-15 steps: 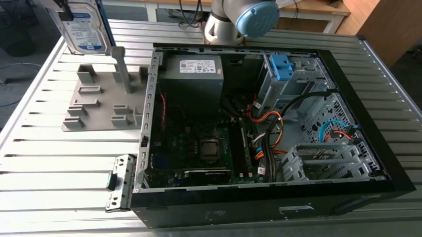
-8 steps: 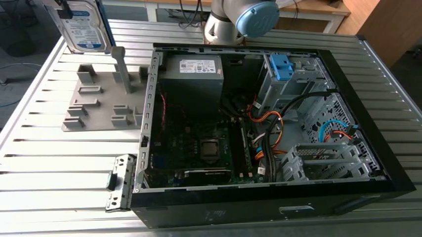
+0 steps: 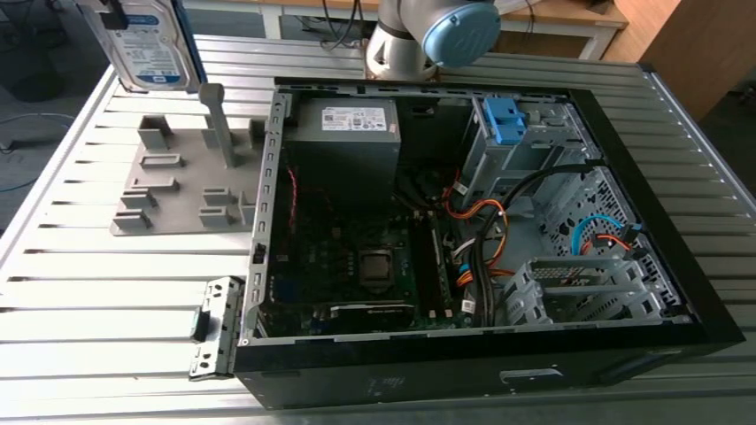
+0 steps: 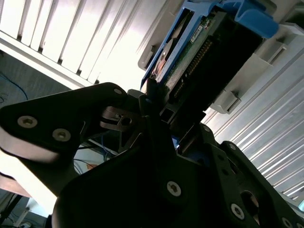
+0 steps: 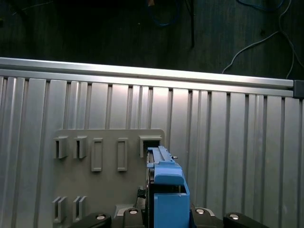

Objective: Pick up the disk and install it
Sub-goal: 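Pick up the disk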

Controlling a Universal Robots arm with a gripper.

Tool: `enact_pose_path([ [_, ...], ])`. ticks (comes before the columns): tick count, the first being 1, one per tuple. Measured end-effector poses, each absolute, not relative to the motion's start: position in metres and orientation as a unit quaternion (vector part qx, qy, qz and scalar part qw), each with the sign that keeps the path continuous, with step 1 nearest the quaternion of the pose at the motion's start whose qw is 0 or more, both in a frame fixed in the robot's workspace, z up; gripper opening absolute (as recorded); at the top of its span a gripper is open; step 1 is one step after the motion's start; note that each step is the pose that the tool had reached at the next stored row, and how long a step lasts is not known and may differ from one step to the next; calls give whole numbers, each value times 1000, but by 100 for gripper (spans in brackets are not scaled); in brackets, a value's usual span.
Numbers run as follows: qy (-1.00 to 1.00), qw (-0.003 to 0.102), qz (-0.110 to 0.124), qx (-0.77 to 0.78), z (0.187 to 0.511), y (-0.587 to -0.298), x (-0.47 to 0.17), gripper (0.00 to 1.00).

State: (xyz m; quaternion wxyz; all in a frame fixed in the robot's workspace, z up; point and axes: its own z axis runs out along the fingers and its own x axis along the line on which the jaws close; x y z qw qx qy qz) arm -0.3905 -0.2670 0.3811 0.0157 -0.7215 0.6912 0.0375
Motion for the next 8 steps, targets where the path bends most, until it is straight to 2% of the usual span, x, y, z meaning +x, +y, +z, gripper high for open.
enact_pose_path([
  [8, 691, 16, 37, -721, 387, -267, -390, 36],
])
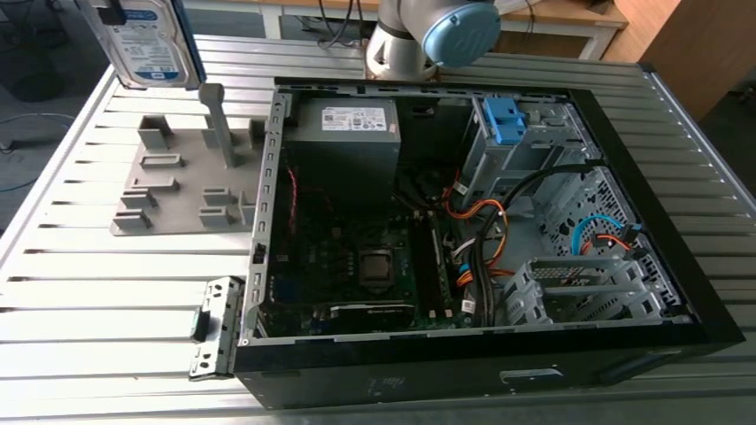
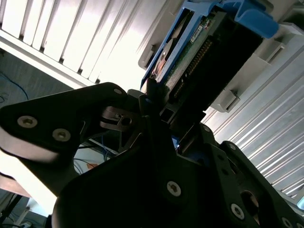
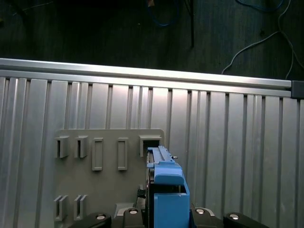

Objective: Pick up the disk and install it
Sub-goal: 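Pick up the disk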

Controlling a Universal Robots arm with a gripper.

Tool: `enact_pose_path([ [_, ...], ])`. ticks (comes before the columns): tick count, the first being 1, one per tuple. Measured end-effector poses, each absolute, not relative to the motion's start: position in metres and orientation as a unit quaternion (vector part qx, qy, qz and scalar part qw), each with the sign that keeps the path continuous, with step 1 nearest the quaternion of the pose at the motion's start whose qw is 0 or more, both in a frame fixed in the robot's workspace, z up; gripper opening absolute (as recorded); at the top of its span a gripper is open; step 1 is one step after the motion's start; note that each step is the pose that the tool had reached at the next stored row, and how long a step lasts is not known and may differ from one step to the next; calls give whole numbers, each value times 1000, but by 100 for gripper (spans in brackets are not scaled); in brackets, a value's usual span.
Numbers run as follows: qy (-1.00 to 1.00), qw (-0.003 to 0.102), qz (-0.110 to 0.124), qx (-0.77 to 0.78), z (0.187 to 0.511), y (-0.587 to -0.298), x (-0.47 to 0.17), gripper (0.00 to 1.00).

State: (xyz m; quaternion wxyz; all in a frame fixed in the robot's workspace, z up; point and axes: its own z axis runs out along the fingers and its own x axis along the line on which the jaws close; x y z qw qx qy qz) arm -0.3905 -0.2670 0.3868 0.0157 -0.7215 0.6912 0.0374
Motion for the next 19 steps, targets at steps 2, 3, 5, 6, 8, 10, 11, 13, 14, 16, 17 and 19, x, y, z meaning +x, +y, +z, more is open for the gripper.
enact_pose_path([
  [2, 691, 16, 37, -722, 388, -267, -390, 36],
  [3, 691, 16, 37, -721, 389, -267, -390, 36],
  [5, 691, 16, 37, -721, 390, -267, -390, 36],
  [6, 691, 16, 37, -721, 391, -267, -390, 36],
  [8, 691, 16, 37, -721, 393, -267, -390, 36],
  [10, 691, 16, 37, -721, 394, -267, -390, 36],
  [11, 691, 16, 37, -721, 395, -267, -390, 36],
  [13, 691, 16, 37, -721, 396, -267, -390, 36],
  [14, 691, 16, 37, -721, 397, -267, -390, 36],
  [16, 691, 16, 37, -721, 399, -267, -390, 36],
  [17, 691, 16, 37, -721, 399, -267, -390, 36],
  [19, 691, 16, 37, -721, 401, -267, -390, 36],
])
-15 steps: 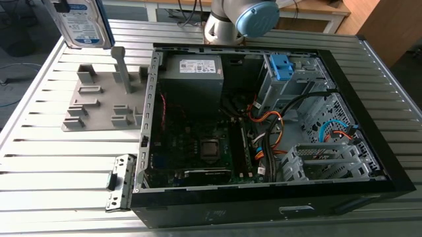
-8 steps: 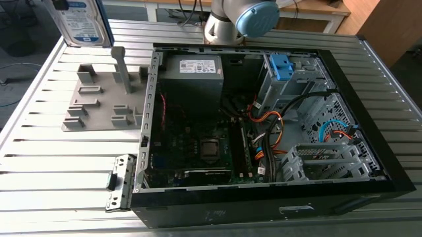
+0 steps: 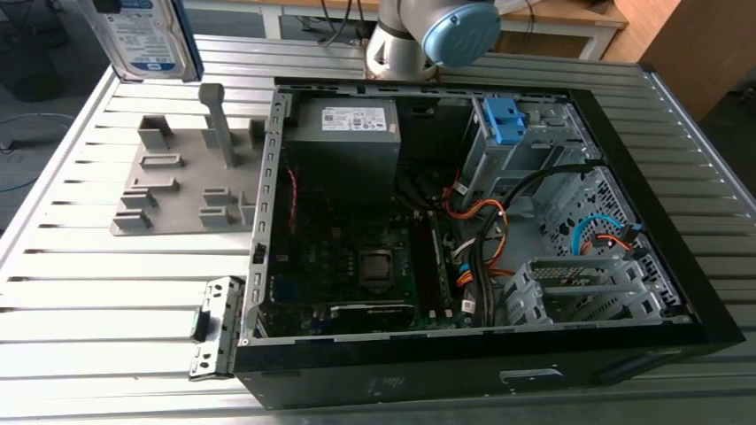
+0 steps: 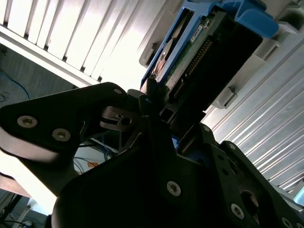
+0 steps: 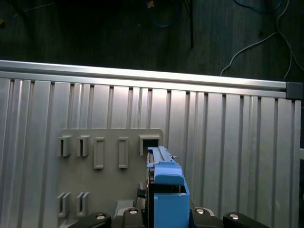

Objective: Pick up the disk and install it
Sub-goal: 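Pick up the disk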

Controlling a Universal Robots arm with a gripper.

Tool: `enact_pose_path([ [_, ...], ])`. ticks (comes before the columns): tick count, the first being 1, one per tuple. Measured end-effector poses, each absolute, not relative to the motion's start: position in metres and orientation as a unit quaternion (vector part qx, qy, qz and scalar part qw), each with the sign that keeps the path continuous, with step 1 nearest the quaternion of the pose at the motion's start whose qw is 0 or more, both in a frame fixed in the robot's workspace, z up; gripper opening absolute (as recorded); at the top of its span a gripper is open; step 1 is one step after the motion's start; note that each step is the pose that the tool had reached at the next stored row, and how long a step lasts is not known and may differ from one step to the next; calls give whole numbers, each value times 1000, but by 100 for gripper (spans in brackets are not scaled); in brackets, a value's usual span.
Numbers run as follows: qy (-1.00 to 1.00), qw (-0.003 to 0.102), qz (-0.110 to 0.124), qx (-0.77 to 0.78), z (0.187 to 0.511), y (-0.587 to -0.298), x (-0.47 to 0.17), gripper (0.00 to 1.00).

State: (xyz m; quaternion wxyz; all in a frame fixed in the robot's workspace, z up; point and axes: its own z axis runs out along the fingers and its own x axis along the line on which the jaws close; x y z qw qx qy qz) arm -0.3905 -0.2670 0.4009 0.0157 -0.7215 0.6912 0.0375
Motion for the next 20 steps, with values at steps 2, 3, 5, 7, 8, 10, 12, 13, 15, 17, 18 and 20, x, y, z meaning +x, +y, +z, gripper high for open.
enact_pose_path([
  [2, 691, 16, 37, -721, 402, -267, -390, 36],
  [3, 691, 16, 37, -721, 403, -267, -390, 36],
  [5, 691, 16, 37, -721, 404, -267, -390, 36],
  [7, 691, 16, 37, -721, 406, -267, -390, 36],
  [8, 691, 16, 37, -721, 407, -267, -390, 36],
  [10, 691, 16, 37, -721, 408, -267, -390, 36],
  [12, 691, 16, 37, -721, 410, -267, -390, 36],
  [13, 691, 16, 37, -721, 410, -267, -390, 36],
  [15, 691, 16, 37, -722, 412, -267, -390, 36],
  [17, 691, 16, 37, -721, 413, -267, -390, 36],
  [18, 691, 16, 37, -721, 414, -267, -390, 36],
  [20, 691, 16, 37, -721, 415, -267, -390, 36],
])
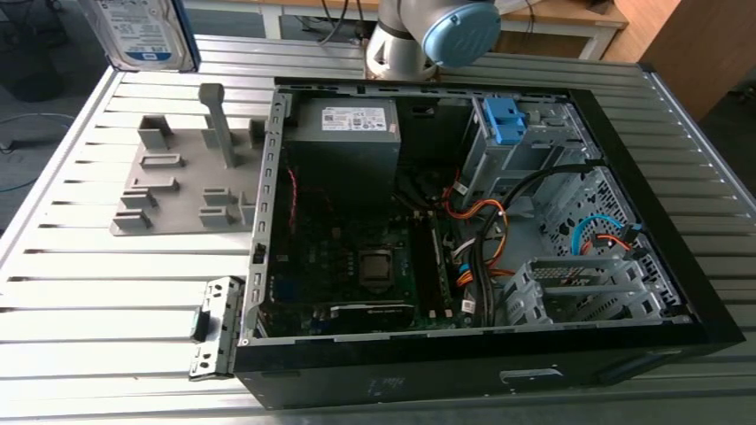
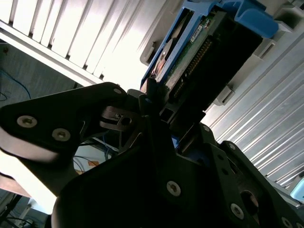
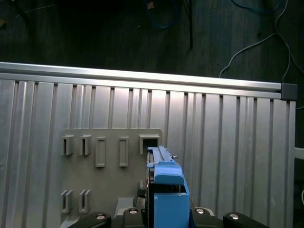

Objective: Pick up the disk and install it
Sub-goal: 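Pick up the disk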

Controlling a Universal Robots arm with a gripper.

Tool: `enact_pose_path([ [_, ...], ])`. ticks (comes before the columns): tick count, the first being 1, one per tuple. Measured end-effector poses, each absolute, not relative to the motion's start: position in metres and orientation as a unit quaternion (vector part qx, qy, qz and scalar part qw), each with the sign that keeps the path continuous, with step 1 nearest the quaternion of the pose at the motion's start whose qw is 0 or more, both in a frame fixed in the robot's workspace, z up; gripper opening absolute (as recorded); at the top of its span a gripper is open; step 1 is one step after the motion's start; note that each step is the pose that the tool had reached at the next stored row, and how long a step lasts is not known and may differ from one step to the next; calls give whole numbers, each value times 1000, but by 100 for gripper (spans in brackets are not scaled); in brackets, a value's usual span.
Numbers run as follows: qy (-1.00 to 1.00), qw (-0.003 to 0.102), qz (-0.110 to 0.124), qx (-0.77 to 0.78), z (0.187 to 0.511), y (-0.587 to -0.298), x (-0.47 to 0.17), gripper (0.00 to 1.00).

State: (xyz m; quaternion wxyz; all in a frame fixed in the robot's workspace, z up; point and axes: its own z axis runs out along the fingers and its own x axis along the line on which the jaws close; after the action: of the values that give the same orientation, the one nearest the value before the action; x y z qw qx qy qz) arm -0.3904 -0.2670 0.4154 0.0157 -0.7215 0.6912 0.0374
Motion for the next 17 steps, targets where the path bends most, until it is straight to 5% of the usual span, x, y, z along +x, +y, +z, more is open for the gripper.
enact_pose_path([
  [17, 691, 16, 37, -721, 426, -267, -390, 36],
])
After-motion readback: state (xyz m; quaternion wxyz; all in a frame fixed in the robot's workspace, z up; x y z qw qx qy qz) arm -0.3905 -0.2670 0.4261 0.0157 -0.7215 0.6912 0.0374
